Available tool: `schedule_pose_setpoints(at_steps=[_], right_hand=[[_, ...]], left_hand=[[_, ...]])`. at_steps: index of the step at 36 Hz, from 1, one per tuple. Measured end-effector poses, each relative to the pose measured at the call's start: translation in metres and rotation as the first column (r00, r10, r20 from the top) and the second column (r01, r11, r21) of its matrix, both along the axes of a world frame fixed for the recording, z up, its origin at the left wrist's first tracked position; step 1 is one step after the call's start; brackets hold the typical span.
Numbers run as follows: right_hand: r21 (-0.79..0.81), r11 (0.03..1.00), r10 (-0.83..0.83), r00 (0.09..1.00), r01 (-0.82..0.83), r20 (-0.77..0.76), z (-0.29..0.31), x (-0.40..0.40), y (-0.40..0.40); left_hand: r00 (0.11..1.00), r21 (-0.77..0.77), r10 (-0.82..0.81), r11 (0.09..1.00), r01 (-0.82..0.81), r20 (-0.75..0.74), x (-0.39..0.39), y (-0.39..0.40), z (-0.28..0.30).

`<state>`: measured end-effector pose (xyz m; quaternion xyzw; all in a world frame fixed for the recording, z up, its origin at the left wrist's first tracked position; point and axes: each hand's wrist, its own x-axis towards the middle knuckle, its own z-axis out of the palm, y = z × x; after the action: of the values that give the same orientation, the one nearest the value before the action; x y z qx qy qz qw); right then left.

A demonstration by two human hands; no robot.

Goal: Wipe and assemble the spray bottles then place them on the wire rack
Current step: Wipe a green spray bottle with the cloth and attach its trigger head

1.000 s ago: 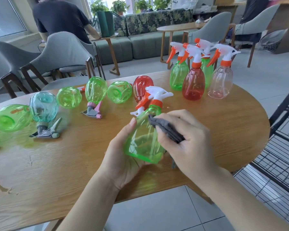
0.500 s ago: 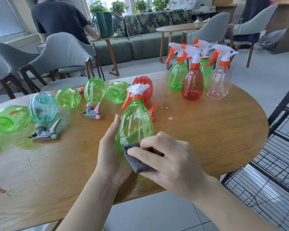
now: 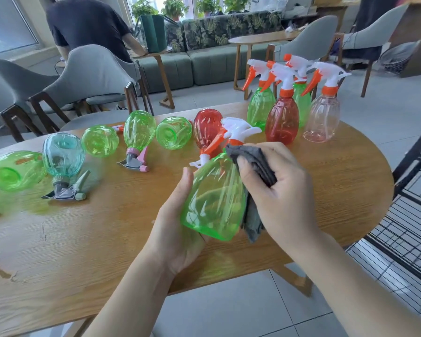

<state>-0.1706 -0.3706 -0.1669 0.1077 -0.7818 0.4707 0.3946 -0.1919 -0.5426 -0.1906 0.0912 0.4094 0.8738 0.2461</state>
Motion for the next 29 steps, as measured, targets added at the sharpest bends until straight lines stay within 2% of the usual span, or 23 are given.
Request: schedule_pose_setpoints(at_steps=[5,8,15,19,22,29], right_hand=[[0.040,0.998,-0.037,0.996,0.040,-0.083,-0.010,0.006,-0.005],[0.059,0.998,-0.006,0.997,0.010,-0.076,-0.010,0.005,-0.002],[-0.009,1.000,0.005,0.999,-0.005,-0.034,-0.006,0.001,0.003],[0.119,0.993,0.027,0.992,-0.012,-0.127,-0.010,0.008,-0.003],[0.226,0.974,0.073,0.977,-0.027,-0.200,-0.016,0.013,-0.012],[0.473,0.880,0.132,0.936,0.041,-0.326,-0.027,0.018,-0.021]], left_hand=[[0.999,-0.013,-0.028,1.000,0.027,-0.041,0.003,0.003,0.007],[0.997,0.039,-0.070,0.997,0.071,-0.037,-0.001,0.002,0.003],[0.994,0.025,-0.071,0.997,0.073,-0.084,-0.001,0.002,0.003],[0.994,0.014,-0.028,0.999,0.030,-0.102,-0.001,0.002,0.006],[1.000,0.079,0.010,0.997,-0.007,-0.030,-0.002,0.001,0.008],[0.994,0.134,-0.040,0.991,0.027,0.100,0.000,-0.002,0.011]])
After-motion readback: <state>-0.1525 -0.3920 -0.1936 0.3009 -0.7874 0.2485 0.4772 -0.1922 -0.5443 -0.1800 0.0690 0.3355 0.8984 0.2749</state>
